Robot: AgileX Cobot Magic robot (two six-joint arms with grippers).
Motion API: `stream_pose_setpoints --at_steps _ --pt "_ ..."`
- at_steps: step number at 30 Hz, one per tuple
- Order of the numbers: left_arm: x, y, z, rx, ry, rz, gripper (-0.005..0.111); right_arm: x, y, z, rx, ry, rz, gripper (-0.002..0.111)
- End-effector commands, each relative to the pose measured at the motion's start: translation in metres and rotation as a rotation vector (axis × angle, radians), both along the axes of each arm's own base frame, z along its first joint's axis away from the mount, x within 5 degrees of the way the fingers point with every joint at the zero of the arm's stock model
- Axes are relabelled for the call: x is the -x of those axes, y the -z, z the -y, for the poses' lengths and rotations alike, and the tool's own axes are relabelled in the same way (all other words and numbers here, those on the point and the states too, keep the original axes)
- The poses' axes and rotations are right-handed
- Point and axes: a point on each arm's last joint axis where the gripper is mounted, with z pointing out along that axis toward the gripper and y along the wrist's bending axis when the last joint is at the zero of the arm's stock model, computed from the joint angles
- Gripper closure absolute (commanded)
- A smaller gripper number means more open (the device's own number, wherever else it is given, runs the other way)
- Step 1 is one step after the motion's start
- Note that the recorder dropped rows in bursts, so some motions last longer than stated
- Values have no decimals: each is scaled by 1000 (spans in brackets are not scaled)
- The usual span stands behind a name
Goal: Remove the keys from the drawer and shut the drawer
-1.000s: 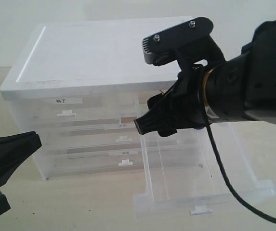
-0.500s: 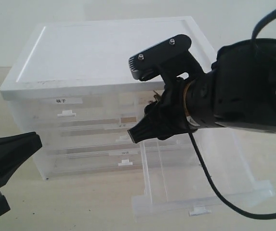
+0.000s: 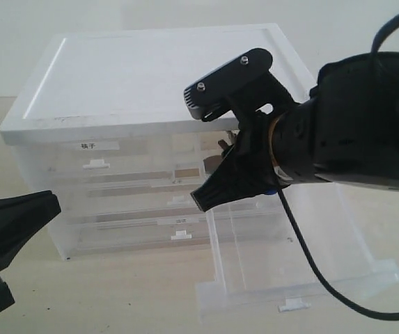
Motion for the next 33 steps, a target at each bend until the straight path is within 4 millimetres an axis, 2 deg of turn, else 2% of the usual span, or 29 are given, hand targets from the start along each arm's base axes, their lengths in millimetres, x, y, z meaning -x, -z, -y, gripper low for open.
stream_pose_setpoints --at_steps 1,18,25,33 --pt "-1 -2 0 15 0 6 102 6 -18 13 -15 16 23 108" --pt "-1 -2 0 16 1 6 102 33 -64 39 -122 -41 62 108" --pt "-1 -2 0 17 -2 6 102 61 -85 38 -189 -146 111 108" --pt "-1 -2 0 17 -2 6 102 78 -107 40 -259 -225 180 108"
